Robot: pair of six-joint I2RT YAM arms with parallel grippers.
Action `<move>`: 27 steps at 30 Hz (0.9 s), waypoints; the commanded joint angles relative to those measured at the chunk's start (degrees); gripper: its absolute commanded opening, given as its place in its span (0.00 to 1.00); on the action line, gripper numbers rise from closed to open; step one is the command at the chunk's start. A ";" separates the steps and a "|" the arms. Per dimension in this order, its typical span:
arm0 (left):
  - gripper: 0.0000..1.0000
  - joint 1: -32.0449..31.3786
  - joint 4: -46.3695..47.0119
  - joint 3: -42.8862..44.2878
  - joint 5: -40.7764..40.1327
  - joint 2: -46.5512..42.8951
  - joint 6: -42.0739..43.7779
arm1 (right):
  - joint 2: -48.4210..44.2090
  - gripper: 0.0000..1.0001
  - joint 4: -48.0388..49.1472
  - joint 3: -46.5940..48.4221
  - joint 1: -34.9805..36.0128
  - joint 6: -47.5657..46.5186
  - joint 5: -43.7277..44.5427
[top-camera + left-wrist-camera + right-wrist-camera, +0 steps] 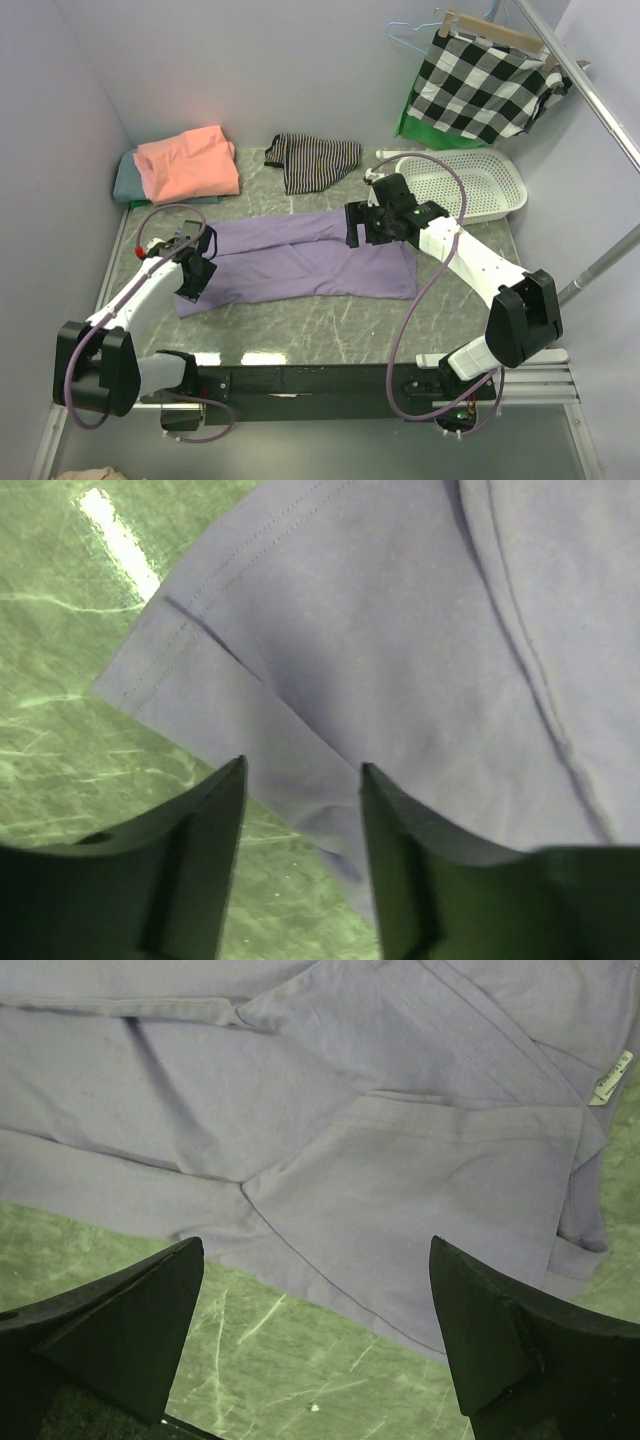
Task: Fold and stack the t-shirts
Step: Fold the tshirt
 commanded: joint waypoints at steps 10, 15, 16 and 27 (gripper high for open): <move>0.50 0.24 5.19 -1.69 2.04 7.21 1.26 | 1.03 1.00 0.08 1.20 -0.37 -1.08 0.58; 0.46 0.24 6.07 -2.66 2.48 7.39 1.26 | 1.29 0.99 -0.01 1.38 -0.37 -1.25 0.59; 0.46 0.24 6.07 -2.75 2.57 7.30 1.08 | 1.29 0.99 -0.18 1.38 -0.37 -1.17 0.58; 0.16 0.24 7.65 -3.19 3.45 8.70 1.87 | 1.65 0.99 -0.36 1.38 -0.37 -1.34 0.50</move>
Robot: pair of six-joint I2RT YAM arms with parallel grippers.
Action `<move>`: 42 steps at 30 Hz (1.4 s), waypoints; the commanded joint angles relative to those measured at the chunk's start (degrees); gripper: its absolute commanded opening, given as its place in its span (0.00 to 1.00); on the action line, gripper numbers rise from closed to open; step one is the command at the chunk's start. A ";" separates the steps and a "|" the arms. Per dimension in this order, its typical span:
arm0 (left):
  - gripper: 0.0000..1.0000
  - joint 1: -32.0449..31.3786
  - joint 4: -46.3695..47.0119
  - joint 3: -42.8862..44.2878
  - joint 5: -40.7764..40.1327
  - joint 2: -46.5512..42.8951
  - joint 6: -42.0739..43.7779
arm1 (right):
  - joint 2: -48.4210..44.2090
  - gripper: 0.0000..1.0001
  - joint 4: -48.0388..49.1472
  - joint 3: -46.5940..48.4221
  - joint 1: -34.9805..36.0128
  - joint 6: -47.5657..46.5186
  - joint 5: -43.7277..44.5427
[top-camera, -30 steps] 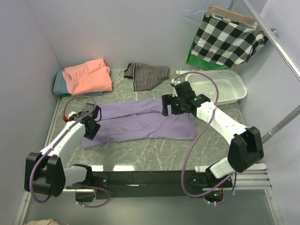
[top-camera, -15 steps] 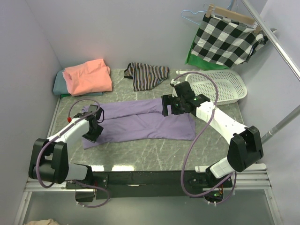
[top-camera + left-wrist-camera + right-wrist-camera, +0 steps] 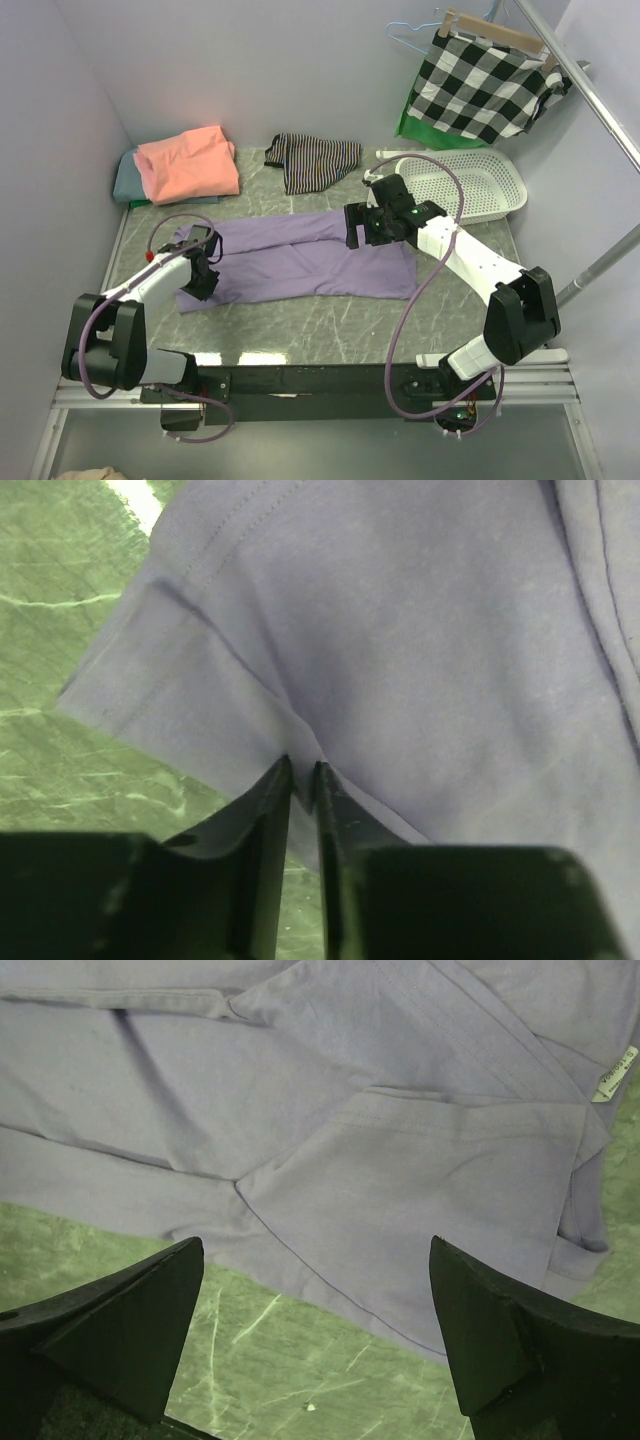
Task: Fold and stack the t-shirts
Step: Fold the tshirt
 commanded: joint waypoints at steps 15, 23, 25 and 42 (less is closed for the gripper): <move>0.01 0.24 -8.77 8.17 -4.42 -6.55 3.83 | 0.99 0.99 0.08 1.38 -0.37 -0.95 0.19; 0.01 0.24 -8.42 13.80 -5.13 1.26 11.12 | 1.08 0.99 0.08 1.38 -0.37 -1.04 0.54; 0.01 0.24 -8.60 16.59 -6.61 5.81 14.45 | 1.26 0.99 0.00 1.20 -0.37 -0.95 0.54; 0.76 0.24 -12.73 32.62 -11.36 23.69 26.43 | 3.37 0.99 -0.27 2.43 -0.46 -0.86 0.72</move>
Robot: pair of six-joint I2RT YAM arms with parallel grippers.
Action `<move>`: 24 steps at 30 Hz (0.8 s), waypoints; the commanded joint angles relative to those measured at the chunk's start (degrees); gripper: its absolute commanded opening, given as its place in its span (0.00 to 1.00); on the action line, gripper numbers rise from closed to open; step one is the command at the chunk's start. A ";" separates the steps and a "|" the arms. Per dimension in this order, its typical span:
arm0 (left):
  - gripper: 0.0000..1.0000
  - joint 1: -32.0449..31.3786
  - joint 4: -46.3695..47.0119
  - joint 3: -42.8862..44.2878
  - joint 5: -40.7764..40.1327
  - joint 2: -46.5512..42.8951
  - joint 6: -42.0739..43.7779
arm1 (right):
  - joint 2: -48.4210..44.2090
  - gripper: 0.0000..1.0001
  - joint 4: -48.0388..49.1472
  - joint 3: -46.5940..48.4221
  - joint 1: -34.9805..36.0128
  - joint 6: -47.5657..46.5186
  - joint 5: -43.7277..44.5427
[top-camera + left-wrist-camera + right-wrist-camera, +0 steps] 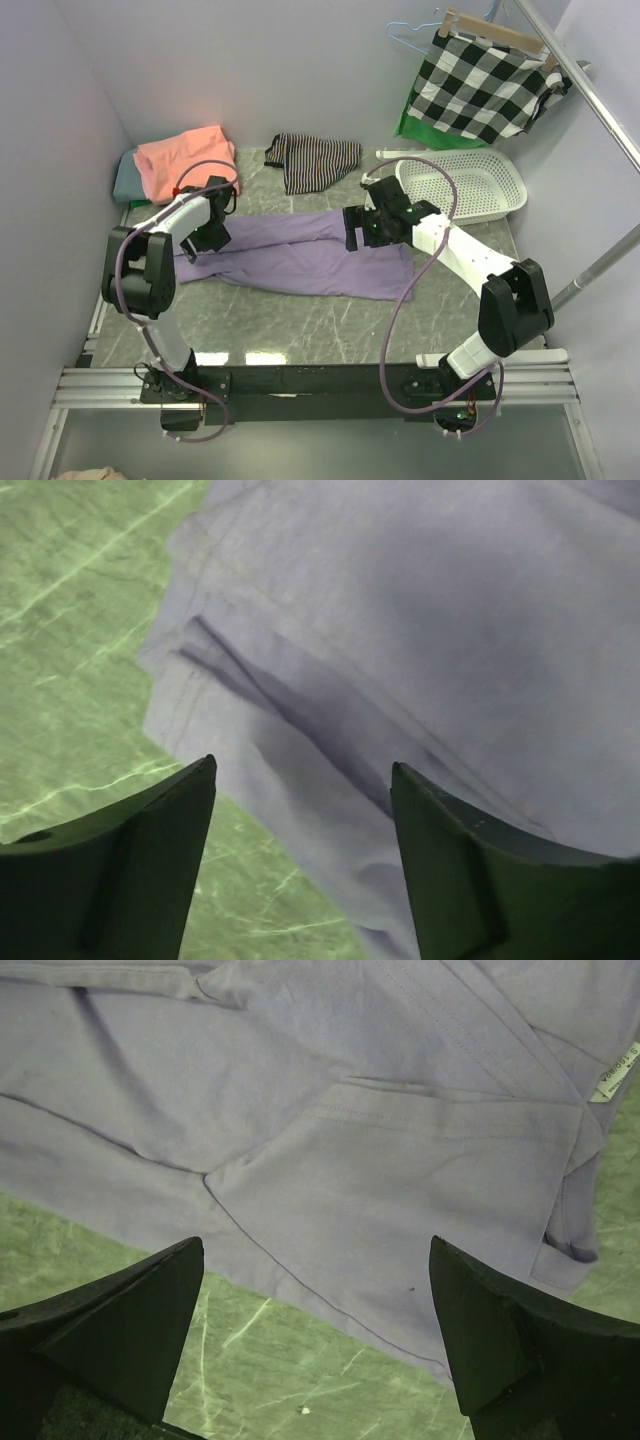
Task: Fold and stack the t-shirts
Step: Fold the tshirt
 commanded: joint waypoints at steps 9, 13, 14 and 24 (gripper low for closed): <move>0.78 -1.69 -1.06 -13.98 4.69 -14.24 -8.02 | 1.78 0.99 0.39 2.76 -0.37 -0.62 -1.96; 0.76 -3.70 4.56 -21.57 4.17 -21.17 -16.82 | 1.95 0.99 0.56 2.76 -0.37 -0.80 -2.84; 0.76 -4.06 5.88 -22.80 2.25 -22.15 -18.32 | 1.69 0.99 0.57 2.67 -0.37 -0.80 -2.93; 0.76 -4.42 15.99 -33.07 -12.61 -29.62 -37.65 | 0.98 0.99 0.39 1.71 -0.37 -1.24 -3.28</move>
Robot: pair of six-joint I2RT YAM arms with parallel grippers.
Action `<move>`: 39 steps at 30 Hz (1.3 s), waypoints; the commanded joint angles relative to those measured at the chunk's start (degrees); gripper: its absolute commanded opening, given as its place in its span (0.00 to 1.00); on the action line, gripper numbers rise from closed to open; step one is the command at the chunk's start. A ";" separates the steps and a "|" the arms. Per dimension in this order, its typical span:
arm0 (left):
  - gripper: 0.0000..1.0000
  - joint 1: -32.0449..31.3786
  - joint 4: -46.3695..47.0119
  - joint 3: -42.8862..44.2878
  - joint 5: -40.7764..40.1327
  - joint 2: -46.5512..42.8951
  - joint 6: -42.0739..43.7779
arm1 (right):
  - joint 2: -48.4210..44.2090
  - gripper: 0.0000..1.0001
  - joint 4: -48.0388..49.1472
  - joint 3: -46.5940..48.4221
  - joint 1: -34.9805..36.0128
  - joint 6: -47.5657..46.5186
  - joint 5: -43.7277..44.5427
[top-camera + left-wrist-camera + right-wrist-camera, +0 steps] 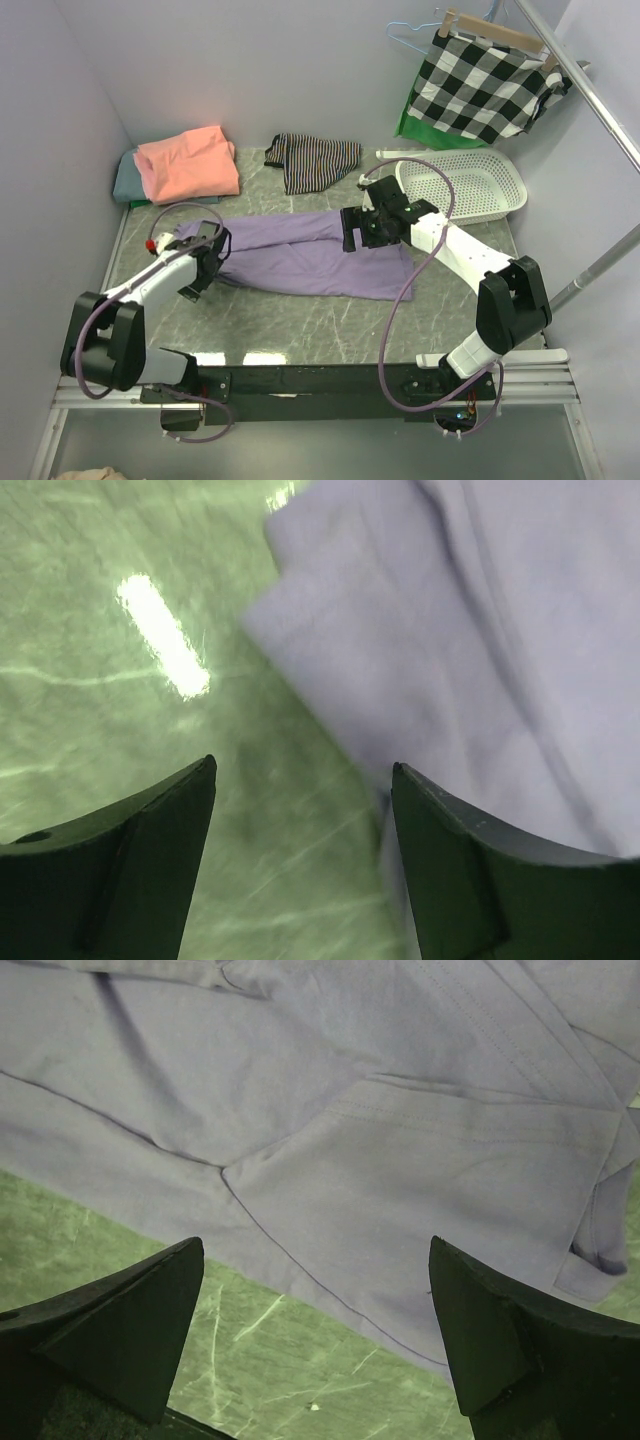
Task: Fold and stack the t-shirts
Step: Fold the tshirt
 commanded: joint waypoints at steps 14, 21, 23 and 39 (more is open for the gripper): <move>0.68 0.04 18.76 -12.07 -10.27 -5.21 -17.05 | 0.97 0.99 -0.62 1.69 -0.33 -1.52 -2.44; 0.59 0.04 18.06 -12.07 -11.42 -2.75 -18.63 | 1.50 0.99 -1.15 1.78 -0.15 -1.87 -2.70; 0.43 0.04 17.97 -12.42 -11.15 -2.48 -18.37 | 1.50 0.99 -1.24 1.86 -0.24 -1.87 -2.53; 0.01 0.13 -6.01 -5.48 -7.90 -19.78 -10.63 | 2.46 0.99 -1.06 1.86 -0.24 -1.87 -3.05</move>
